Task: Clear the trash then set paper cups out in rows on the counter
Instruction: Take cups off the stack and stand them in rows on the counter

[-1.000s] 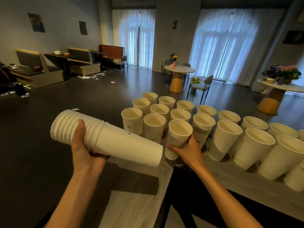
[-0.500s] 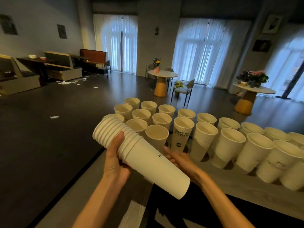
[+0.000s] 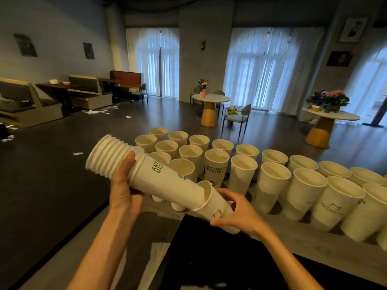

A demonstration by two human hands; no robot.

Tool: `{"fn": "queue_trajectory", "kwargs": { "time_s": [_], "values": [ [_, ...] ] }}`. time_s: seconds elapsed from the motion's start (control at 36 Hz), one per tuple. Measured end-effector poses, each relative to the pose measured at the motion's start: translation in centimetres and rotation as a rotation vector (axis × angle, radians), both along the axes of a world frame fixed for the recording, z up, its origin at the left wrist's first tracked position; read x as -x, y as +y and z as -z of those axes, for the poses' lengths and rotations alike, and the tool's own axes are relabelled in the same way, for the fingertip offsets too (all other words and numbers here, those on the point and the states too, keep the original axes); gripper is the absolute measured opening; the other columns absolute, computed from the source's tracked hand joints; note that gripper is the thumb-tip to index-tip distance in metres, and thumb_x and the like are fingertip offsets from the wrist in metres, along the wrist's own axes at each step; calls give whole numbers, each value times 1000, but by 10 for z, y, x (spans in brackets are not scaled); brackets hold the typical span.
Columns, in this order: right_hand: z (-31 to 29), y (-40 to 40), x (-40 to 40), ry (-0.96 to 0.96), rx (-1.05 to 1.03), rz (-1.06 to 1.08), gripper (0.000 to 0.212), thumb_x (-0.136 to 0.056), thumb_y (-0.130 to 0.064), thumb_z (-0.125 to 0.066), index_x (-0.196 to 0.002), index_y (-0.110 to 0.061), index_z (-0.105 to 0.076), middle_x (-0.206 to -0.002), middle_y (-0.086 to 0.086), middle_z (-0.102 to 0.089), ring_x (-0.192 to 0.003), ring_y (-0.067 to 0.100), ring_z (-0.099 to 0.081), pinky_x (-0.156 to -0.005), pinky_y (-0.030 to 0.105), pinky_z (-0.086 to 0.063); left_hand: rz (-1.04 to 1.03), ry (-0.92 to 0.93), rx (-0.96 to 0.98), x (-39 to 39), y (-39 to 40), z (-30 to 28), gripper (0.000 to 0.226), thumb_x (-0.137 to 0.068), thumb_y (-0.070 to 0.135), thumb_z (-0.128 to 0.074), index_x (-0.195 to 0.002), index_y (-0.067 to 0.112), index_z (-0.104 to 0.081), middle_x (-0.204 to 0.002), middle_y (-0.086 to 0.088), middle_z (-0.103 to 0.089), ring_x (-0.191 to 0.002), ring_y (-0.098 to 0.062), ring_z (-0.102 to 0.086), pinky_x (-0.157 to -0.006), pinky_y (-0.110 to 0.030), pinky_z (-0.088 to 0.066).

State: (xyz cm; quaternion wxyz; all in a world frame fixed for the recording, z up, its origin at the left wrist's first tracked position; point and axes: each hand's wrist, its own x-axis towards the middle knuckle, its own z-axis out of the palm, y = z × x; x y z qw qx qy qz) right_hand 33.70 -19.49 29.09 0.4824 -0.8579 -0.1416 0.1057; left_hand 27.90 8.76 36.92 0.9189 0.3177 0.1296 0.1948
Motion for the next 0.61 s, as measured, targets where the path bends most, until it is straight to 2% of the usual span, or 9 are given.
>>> {"fn": "queue_trajectory", "kwargs": {
  "time_s": [0.06, 0.14, 0.22, 0.36, 0.42, 0.5, 0.61],
  "values": [
    [3, -4, -5, -68, -27, 75, 77, -62, -19, -91, -125, -39, -52, -116, -24, -58, -117, 5, -55, -92, 19, -44, -38, -44, 60, 8, 11, -3, 37, -87, 29, -75, -122, 24, -62, -112, -5, -77, -115, -27, -69, -102, -55, -52],
    [6, -3, -16, -134, -99, 188, 76, -65, -16, -91, -125, -38, -48, -115, -22, -55, -114, 6, -51, -94, 26, -41, -75, -76, 86, 21, 21, -4, 43, -87, 33, -77, -126, 26, -61, -129, -7, -70, -119, -27, -67, -103, -58, -50],
    [10, 7, -24, -107, -180, 222, 81, -62, -28, -93, -132, -28, -53, -127, -12, -59, -119, 11, -53, -105, 39, -45, -120, -53, 107, 32, 19, -5, 46, -83, 31, -81, -124, 27, -61, -125, -6, -73, -115, -27, -70, -101, -58, -52],
    [20, 30, -30, -77, -263, 255, 94, -60, -30, -94, -141, -23, -46, -138, -4, -57, -127, 17, -52, -107, 41, -45, -73, -14, 50, 40, 6, -5, 39, -82, 32, -77, -117, 26, -61, -115, -4, -74, -115, -24, -68, -102, -54, -52],
    [25, 38, -33, -80, -259, 286, 100, -57, -33, -95, -142, -23, -44, -140, -2, -56, -128, 19, -52, -103, 38, -46, -22, 7, -5, 39, 0, -3, 37, -79, 31, -76, -113, 25, -64, -106, -3, -76, -115, -25, -67, -105, -55, -49],
    [26, 44, -31, -79, -251, 311, 102, -55, -37, -95, -142, -24, -44, -136, -3, -58, -124, 18, -54, -97, 33, -48, 47, 44, -88, 31, -5, -1, 55, -62, 31, -82, -115, 25, -65, -108, -5, -76, -118, -28, -66, -105, -58, -48],
    [22, 39, -19, -93, -216, 292, 92, -53, -45, -95, -132, -34, -49, -120, -18, -61, -107, 0, -58, -82, 17, -47, 157, 77, -87, 17, -12, 3, 62, -58, 21, -85, -117, 20, -66, -109, -9, -76, -106, -27, -71, -99, -55, -52]
  ]
}}
